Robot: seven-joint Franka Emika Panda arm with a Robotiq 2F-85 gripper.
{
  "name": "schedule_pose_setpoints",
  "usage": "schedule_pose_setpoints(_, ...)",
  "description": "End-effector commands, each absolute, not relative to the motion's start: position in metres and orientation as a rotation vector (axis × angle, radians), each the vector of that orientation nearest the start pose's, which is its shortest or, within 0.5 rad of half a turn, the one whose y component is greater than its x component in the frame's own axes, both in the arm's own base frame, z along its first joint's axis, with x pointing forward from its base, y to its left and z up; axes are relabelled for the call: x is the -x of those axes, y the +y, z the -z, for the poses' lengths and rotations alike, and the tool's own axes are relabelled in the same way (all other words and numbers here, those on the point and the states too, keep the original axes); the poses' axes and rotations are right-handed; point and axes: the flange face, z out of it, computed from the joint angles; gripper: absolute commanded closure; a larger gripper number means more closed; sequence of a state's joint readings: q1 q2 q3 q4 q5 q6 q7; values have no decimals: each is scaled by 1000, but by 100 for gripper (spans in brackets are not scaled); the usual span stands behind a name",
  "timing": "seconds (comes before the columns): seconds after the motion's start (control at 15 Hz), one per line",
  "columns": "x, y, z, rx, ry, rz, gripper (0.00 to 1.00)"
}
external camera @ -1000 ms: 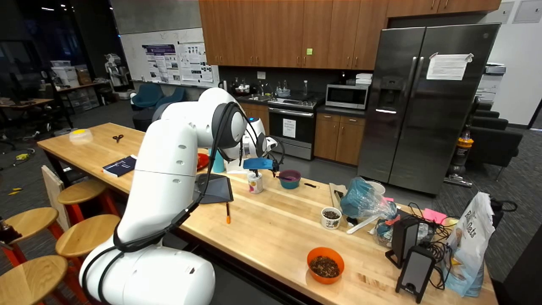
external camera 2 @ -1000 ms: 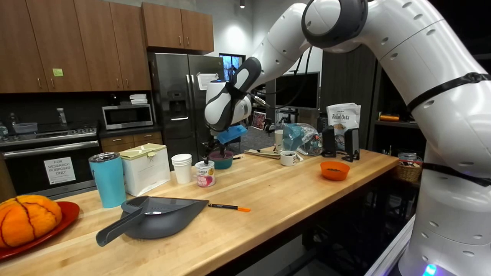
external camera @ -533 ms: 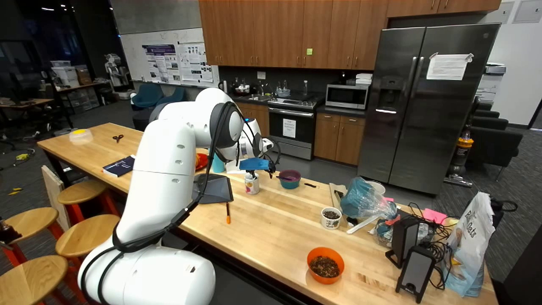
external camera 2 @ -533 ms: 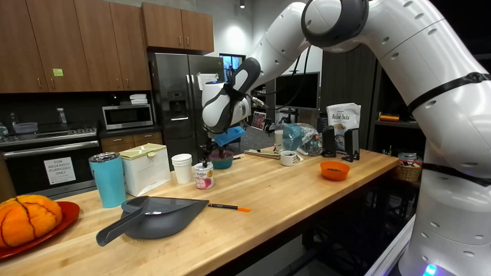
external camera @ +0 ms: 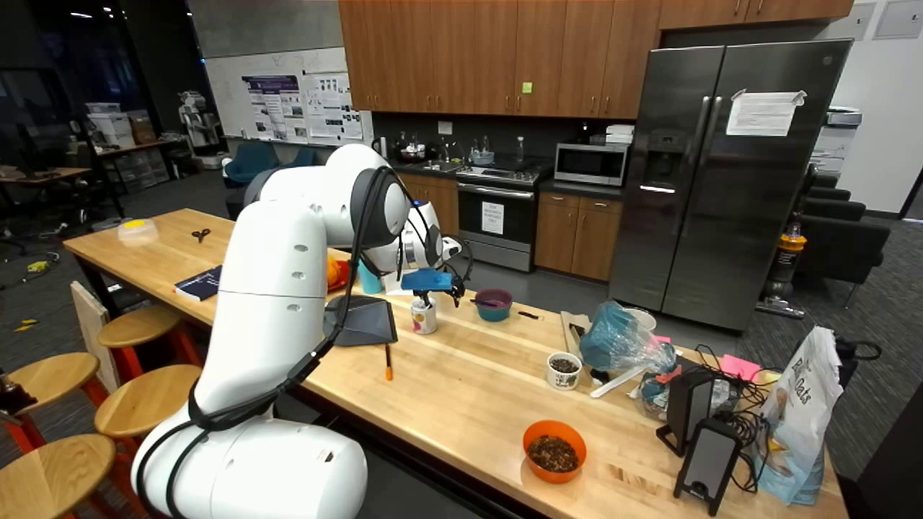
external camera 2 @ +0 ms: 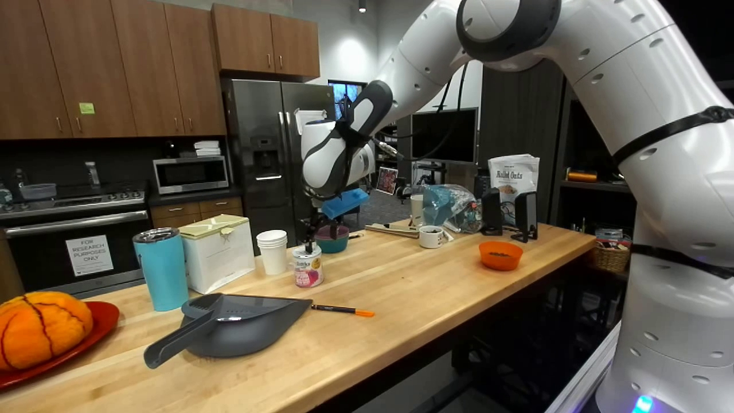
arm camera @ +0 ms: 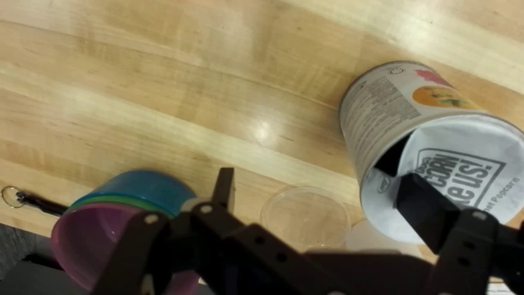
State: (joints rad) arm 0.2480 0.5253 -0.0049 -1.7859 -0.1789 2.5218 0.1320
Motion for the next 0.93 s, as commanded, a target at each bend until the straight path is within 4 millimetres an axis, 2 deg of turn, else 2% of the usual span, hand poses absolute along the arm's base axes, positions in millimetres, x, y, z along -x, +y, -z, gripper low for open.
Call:
schedule_pose_setpoints(0.0,-625,159,-281,3220,-376,289,0)
schedule_pose_setpoints(0.67,-579,137,-282,3278,-327,208,0)
schedule_pose_setpoints(0.87,-567,135,-288,3272,-315,216,0)
